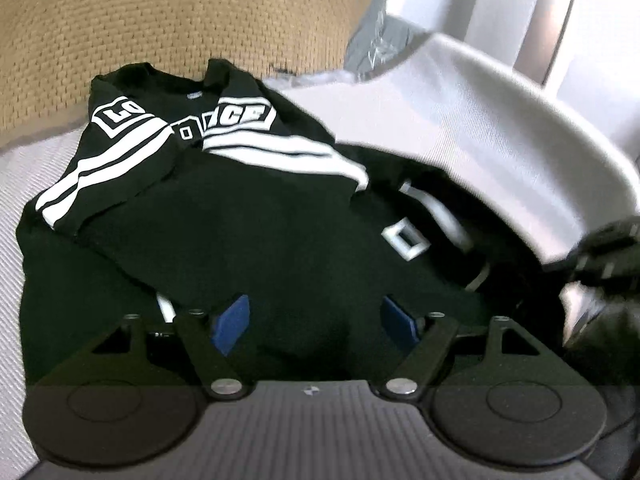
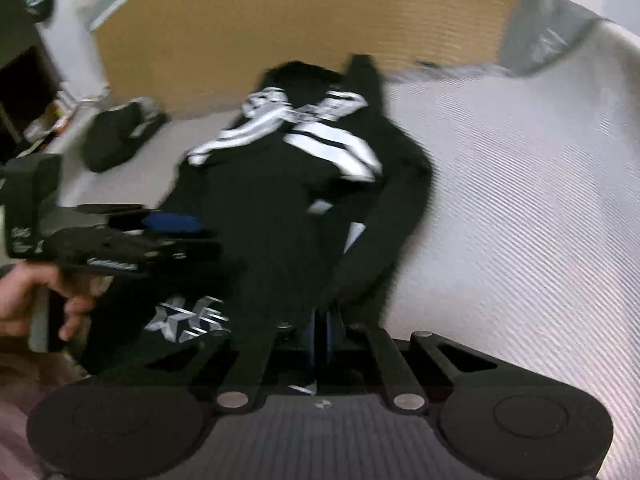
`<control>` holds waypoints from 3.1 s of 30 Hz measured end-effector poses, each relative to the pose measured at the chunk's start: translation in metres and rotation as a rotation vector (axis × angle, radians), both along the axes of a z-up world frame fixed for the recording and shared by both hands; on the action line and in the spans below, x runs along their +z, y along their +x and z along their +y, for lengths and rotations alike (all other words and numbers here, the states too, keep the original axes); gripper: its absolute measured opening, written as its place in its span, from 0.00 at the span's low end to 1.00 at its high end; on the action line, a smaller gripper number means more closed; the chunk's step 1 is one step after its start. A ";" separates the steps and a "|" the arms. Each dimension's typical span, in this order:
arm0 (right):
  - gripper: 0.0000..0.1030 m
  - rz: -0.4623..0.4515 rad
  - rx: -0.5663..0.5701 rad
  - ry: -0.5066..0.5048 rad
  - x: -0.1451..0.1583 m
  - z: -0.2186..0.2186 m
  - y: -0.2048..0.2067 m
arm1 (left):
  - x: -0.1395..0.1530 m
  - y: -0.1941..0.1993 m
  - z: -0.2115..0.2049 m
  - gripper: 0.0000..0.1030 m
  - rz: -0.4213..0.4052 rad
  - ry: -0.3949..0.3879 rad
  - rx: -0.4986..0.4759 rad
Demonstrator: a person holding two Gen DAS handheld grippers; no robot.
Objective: Fold clothes
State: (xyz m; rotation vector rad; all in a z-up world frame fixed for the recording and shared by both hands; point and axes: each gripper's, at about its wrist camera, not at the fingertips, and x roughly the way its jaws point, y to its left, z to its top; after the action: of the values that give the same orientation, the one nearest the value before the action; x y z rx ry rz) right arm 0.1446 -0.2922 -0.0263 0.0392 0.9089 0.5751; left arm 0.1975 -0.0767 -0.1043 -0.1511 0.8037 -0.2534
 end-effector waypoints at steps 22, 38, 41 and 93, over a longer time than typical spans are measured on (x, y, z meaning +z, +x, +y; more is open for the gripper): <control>0.02 -0.087 0.063 -0.064 -0.013 0.073 -0.025 | -0.017 0.031 -0.031 0.67 0.150 -0.253 0.004; 0.02 -0.116 0.090 -0.152 -0.021 0.094 -0.035 | -0.024 0.018 -0.030 0.11 0.138 -0.291 -0.045; 0.08 -0.106 0.084 -0.151 -0.021 0.096 -0.034 | -0.026 0.017 -0.028 0.11 0.139 -0.298 -0.038; 0.05 -0.057 0.250 0.003 -0.008 0.060 -0.042 | 0.021 0.011 0.021 0.06 0.084 -0.300 -0.129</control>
State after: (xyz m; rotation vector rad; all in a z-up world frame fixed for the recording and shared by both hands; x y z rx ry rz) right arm 0.1026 -0.2318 -0.0340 -0.0893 0.8631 0.8055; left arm 0.2081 -0.0556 -0.0836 -0.3949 0.8571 -0.4924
